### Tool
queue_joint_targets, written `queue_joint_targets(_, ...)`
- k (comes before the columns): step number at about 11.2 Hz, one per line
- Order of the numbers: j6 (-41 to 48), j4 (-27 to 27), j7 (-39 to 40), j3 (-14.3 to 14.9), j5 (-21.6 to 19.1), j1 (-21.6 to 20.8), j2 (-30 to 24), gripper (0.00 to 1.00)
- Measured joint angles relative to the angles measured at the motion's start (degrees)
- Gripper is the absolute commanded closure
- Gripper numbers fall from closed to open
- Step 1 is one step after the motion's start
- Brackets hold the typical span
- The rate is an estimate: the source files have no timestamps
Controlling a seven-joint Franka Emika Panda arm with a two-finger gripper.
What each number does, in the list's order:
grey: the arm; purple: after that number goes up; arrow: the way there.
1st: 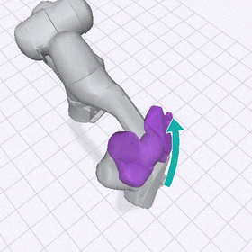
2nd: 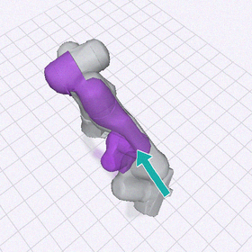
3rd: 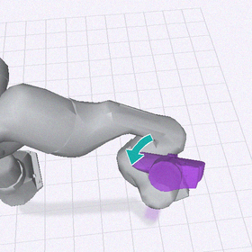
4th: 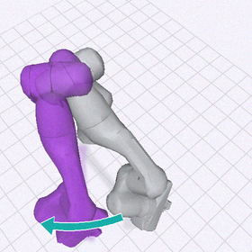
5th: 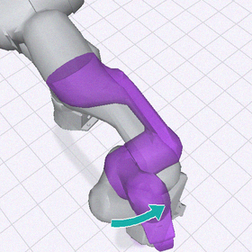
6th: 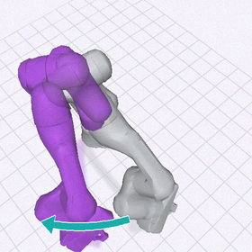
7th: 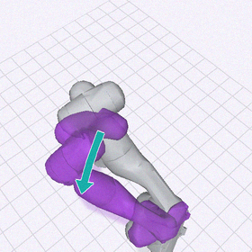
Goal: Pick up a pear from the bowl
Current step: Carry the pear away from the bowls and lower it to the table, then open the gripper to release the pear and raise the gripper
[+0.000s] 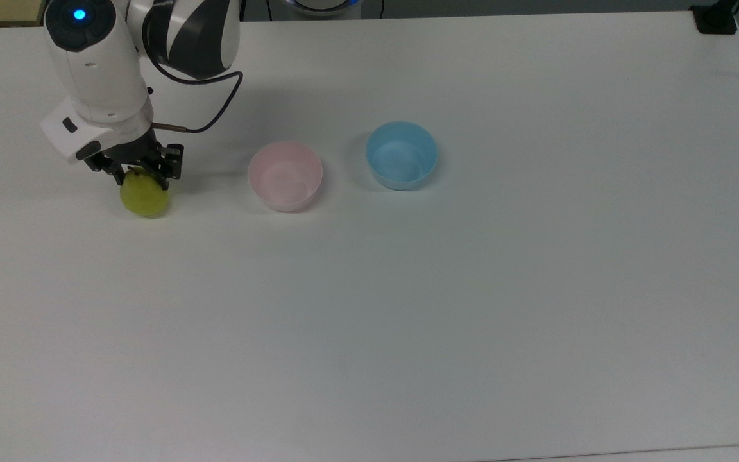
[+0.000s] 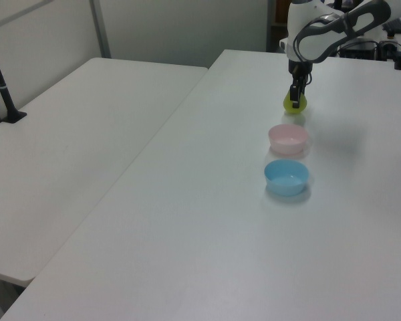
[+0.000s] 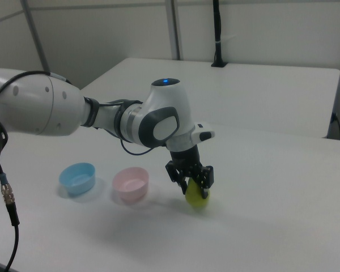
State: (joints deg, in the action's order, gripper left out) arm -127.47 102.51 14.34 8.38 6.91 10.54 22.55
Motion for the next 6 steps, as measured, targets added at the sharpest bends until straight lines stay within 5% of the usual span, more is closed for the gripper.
queue_joint_targets(2, -0.01, -0.11, 0.00, 0.00, 0.10, 0.00, 0.51, 0.00)
queue_joint_targets(6, 0.00, -0.78, -0.03, -0.02, 0.13, -0.15, 0.00, 0.00)
